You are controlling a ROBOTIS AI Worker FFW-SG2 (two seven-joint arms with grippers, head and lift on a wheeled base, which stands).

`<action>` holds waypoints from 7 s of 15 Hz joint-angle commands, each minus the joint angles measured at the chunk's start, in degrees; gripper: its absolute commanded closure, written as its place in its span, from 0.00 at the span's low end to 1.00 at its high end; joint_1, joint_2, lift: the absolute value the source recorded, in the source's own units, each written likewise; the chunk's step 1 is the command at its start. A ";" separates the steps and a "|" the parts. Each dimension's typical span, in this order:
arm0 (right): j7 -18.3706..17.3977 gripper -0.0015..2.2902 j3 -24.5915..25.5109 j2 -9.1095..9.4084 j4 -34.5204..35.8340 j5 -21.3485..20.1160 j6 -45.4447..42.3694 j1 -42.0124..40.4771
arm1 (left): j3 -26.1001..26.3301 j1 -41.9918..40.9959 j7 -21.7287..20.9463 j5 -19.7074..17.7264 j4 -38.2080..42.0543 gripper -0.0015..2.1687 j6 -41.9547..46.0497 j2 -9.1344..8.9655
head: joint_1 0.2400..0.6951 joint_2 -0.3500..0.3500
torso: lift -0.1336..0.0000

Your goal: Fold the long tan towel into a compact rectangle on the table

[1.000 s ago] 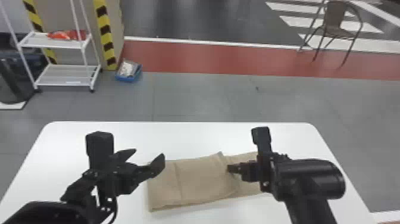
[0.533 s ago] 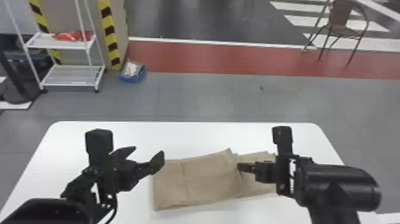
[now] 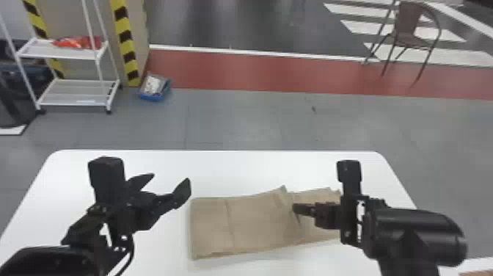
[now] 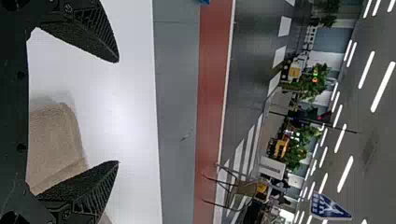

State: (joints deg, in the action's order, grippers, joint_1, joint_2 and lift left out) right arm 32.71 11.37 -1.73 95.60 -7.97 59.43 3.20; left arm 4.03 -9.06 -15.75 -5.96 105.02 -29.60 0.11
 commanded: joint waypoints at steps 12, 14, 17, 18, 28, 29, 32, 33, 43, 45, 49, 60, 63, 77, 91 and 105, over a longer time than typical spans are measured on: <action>1.57 0.52 4.80 -0.47 7.76 4.37 2.94 -3.20 | -0.43 -0.79 0.72 -0.02 -1.22 0.06 2.40 -0.02 | 1.00 0.24 | 1.00; 2.80 0.52 8.49 -0.55 17.96 7.70 9.27 -6.98 | -0.43 -1.14 0.54 -0.02 -0.87 0.06 2.40 0.06 | 1.00 0.25 | 1.00; 3.24 0.51 12.89 -1.17 17.61 7.00 9.27 -6.98 | -0.34 -1.84 0.02 -0.02 -0.52 0.06 2.40 0.06 | 1.00 0.22 | 1.00; 3.15 0.52 12.71 -1.35 12.77 6.39 6.63 -5.57 | -0.08 -1.93 0.02 -0.02 -0.43 0.06 2.40 0.06 | 1.00 0.20 | 1.00; 4.47 0.51 19.57 -1.61 18.13 11.57 10.67 -5.14 | -0.60 -4.92 -0.16 -0.02 1.59 0.07 3.10 0.42 | 1.00 0.19 | 1.00; 4.47 0.52 20.97 -2.49 13.91 11.40 7.86 -4.78 | -0.34 -5.09 -0.16 -0.02 1.68 0.07 3.63 0.24 | 1.00 0.15 | 1.00; 4.38 0.51 18.51 -4.42 0.29 6.74 -1.81 -3.03 | 0.54 -5.53 -0.07 -0.02 1.50 0.07 3.98 0.15 | 1.00 0.07 | 1.00; 4.38 0.52 17.02 -4.42 -1.99 5.51 -3.21 -2.24 | 0.63 -5.62 -0.07 0.07 1.68 0.07 3.98 0.24 | 1.00 0.05 | 1.00; 7.98 0.51 22.56 -4.51 9.87 12.45 9.27 -0.39 | -0.43 -7.56 -0.07 0.16 3.61 0.07 3.98 0.42 | 1.00 0.11 | 1.00; 8.25 0.51 22.47 -6.09 -0.85 10.17 -1.81 -0.39 | 0.10 -7.47 -0.07 0.16 3.08 0.07 4.68 0.33 | 1.00 0.07 | 1.00; 7.28 0.36 20.71 -6.62 -11.22 2.87 -9.89 2.25 | 0.45 -7.82 0.02 0.16 2.99 0.07 4.68 0.42 | 1.00 0.00 | 1.00; 6.40 0.02 21.41 -6.71 -4.63 2.70 -1.11 -0.39 | -1.39 -9.05 -0.42 0.07 3.35 0.07 6.09 0.42 | 1.00 0.00 | 1.00; 6.49 0.04 19.22 -6.44 -4.81 1.11 -0.05 -1.09 | -1.66 -9.05 -0.86 0.07 3.35 0.07 6.09 0.42 | 1.00 0.00 | 1.00; -0.54 0.09 18.51 -7.59 -27.48 -7.06 -13.41 16.31 | -4.29 -8.08 -1.92 -0.02 1.50 0.07 6.44 0.50 | 1.00 0.02 | 1.00; -2.65 0.14 10.69 -8.20 -34.78 -13.21 -15.17 18.33 | -5.17 -6.41 -2.36 -0.02 -1.14 0.07 6.62 0.50 | 1.00 0.08 | 1.00; -2.65 0.23 10.08 -7.67 -35.13 -12.86 -14.64 19.65 | -6.58 -6.24 -3.24 -0.10 -1.58 0.07 6.62 0.42 | 1.00 0.11 | 1.00</action>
State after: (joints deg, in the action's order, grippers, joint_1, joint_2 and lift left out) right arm 30.06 21.63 -9.50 60.55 -20.52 44.70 22.60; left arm -2.52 -15.38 -18.98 -6.06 103.51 -22.99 0.58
